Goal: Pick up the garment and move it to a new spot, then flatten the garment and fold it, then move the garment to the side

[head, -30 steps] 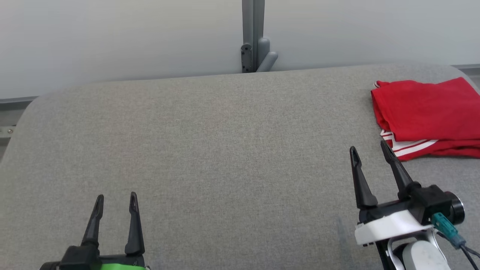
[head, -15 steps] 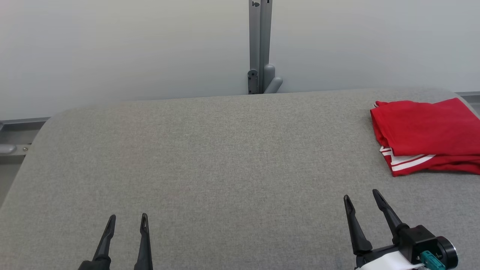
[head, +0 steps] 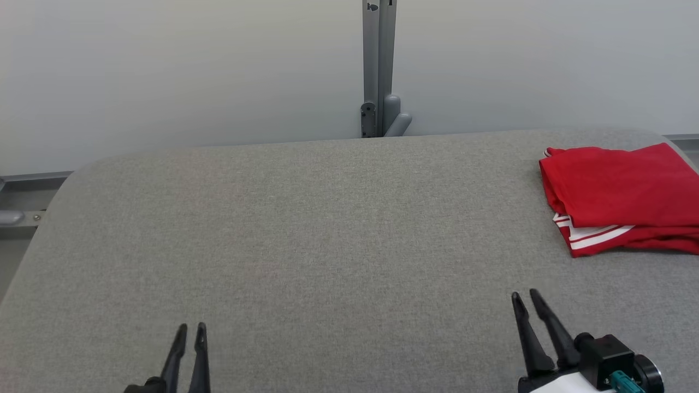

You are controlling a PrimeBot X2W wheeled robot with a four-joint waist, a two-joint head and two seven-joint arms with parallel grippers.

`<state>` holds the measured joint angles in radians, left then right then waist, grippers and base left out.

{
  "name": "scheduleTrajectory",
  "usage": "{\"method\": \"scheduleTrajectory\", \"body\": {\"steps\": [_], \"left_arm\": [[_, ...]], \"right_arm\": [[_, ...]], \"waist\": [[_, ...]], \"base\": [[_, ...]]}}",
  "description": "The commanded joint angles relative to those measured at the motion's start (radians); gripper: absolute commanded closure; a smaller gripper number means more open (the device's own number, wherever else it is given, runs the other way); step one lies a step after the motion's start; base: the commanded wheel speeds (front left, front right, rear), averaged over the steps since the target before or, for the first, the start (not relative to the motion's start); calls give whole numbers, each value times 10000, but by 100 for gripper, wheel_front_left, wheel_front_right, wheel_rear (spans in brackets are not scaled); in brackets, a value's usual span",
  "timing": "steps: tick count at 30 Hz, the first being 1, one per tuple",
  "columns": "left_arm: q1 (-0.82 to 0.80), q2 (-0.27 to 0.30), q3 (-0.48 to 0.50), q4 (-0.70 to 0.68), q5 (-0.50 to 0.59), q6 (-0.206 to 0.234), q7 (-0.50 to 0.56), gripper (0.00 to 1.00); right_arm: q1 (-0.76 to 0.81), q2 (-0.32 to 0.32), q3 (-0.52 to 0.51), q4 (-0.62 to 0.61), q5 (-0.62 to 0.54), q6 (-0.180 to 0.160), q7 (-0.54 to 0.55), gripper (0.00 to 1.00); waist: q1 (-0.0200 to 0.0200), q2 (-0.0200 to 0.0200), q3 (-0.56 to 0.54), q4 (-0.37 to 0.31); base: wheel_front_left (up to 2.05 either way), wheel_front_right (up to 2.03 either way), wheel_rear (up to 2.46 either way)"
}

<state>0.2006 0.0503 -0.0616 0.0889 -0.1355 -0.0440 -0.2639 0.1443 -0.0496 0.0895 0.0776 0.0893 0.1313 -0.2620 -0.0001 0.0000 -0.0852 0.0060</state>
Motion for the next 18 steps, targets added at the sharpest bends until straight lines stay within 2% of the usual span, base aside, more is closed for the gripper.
{"method": "scheduleTrajectory", "body": {"steps": [1, 4, 18], "left_arm": [[-5, 0, 5, 15, -15, -1, 4, 100], [-23, -6, 33, 245, -158, -9, 43, 100], [-249, -3, 747, 143, -2965, -175, 753, 100]], "right_arm": [[7, 2, 6, 8, 15, 0, 5, 100], [77, 14, 25, 214, 165, 0, 35, 100], [-742, -14, 153, 765, 3102, -1, 636, 100]], "waist": [[1, 0, 1, 0], [1, 0, 7, 0], [1, 0, 111, -5]], "base": [[0, 0, 0], [0, 0, 0], [0, 0, 0]]}}
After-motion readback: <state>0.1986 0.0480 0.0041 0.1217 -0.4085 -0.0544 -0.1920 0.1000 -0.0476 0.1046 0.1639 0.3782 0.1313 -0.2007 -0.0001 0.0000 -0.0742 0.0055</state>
